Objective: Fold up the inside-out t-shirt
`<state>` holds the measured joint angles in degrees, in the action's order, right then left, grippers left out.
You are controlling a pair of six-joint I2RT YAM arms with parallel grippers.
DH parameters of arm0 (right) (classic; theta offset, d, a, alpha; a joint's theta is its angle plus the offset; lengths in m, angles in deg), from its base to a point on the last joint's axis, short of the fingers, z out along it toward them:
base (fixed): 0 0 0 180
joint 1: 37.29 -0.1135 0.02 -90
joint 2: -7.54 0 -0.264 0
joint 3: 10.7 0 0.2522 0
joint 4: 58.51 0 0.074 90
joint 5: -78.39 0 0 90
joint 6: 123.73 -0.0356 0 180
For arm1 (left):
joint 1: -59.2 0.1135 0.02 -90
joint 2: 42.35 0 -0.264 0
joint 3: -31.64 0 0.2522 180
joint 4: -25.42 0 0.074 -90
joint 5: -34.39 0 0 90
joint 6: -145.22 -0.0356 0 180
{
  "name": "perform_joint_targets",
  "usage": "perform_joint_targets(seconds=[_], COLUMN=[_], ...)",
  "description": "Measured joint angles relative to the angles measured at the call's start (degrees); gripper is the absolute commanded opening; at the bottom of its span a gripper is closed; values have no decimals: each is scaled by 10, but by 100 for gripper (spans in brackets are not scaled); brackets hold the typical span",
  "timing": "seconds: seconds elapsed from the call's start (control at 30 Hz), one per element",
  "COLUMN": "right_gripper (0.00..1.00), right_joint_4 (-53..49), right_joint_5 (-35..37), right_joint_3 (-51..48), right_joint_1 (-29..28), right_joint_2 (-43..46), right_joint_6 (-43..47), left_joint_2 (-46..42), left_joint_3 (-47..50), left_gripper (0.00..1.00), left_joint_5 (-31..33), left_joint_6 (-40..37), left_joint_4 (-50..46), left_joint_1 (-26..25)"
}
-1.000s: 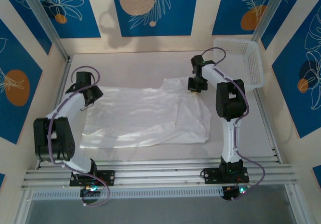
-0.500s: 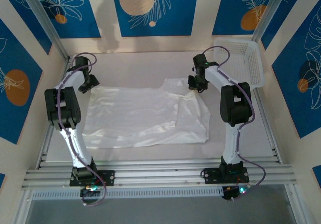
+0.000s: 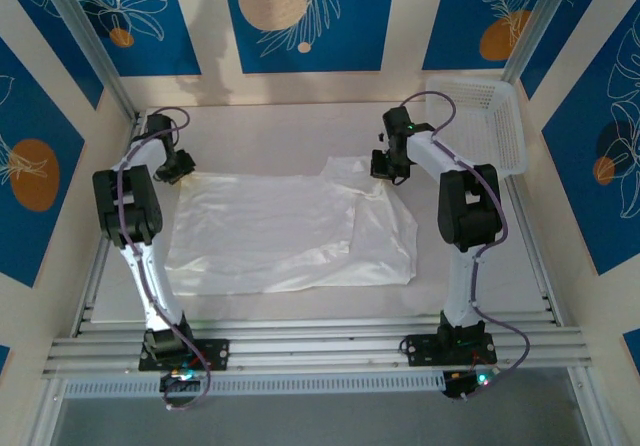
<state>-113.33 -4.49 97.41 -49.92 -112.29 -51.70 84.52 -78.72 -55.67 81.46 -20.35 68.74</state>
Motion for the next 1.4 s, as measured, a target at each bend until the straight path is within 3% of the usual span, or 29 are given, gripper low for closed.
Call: perform_joint_targets(seconds=[0.2, 0.43, 0.73, 0.9, 1.03, 1.17, 1.4], right_gripper=[0, 0, 0, 0, 0, 0, 0], right_joint_4=[8, 12, 12, 31, 68, 101, 98], right_joint_5=[10, 25, 21, 14, 8, -2, -12], right_joint_3=[-4, -27, -28, -69, -163, -256, -294], right_joint_1=[10, 33, 37, 43, 52, 65, 70], right_joint_2=[0, 0, 2, 62, 153, 189, 225], right_joint_6=[-5, -9, -9, -19, -38, -56, -68], left_joint_2=[-5, -95, -149, -264, -393, -506, -544], left_joint_3=[9, 131, 165, 262, 359, 464, 498], left_gripper=[0, 0, 0, 0, 0, 0, 0], left_joint_5=[-3, -10, -21, -18, -9, 2, 9], left_joint_6=[-2, 9, 20, 44, 72, 99, 96], left_joint_4=[13, 41, 63, 78, 98, 105, 88], left_joint_1=[2, 20, 27, 38, 41, 41, 41])
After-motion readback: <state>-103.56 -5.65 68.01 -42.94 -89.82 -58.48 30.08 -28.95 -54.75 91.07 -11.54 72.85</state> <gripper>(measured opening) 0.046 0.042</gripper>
